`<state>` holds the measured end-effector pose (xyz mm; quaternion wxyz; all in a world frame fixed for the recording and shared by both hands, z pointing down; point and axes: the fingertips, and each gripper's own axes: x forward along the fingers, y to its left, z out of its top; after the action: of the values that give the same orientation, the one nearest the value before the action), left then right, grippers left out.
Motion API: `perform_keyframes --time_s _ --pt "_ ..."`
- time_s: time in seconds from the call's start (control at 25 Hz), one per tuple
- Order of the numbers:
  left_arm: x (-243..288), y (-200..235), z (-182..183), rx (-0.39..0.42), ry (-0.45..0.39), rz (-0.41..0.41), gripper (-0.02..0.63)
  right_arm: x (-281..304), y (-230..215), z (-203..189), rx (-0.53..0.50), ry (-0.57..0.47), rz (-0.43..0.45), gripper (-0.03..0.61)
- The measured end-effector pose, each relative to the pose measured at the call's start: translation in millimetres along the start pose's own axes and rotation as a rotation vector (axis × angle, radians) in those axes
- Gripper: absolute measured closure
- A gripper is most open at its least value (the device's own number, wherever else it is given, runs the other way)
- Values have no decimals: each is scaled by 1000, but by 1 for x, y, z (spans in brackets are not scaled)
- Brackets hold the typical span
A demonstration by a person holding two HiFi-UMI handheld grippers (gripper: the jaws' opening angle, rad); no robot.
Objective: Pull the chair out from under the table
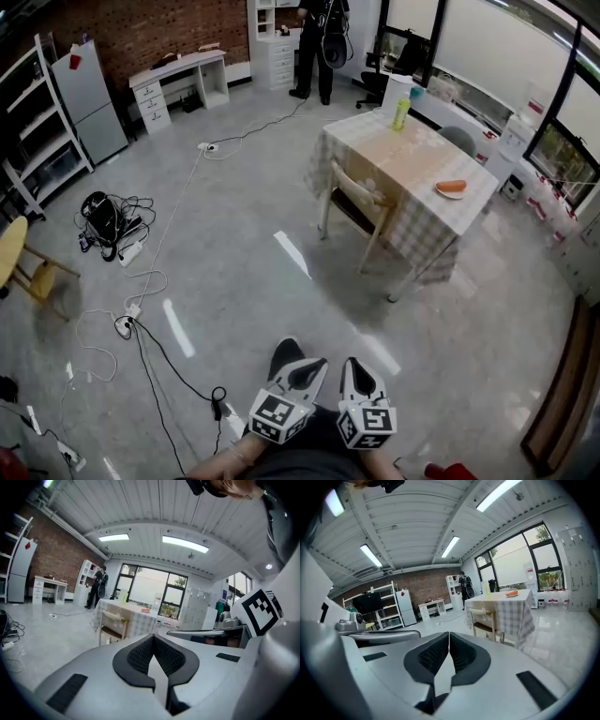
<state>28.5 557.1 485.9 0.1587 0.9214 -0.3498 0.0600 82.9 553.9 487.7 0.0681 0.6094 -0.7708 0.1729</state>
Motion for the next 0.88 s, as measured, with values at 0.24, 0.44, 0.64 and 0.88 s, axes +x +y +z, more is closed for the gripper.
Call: perform_keyframes --time_s 0.24,0.44,0.64,0.88 --pt "19 16 10 0 1 -4 604 16 -13 11 13 -13 -20 566" --pt "44 30 21 10 2 -18 604 38 -25 23 12 -27 -24 566" --pt "72 51 34 9 15 -27 604 67 -31 36 1 -25 -14 566" --pt "105 80 54 8 15 -13 604 110 -44 54 11 -15 -5 566"
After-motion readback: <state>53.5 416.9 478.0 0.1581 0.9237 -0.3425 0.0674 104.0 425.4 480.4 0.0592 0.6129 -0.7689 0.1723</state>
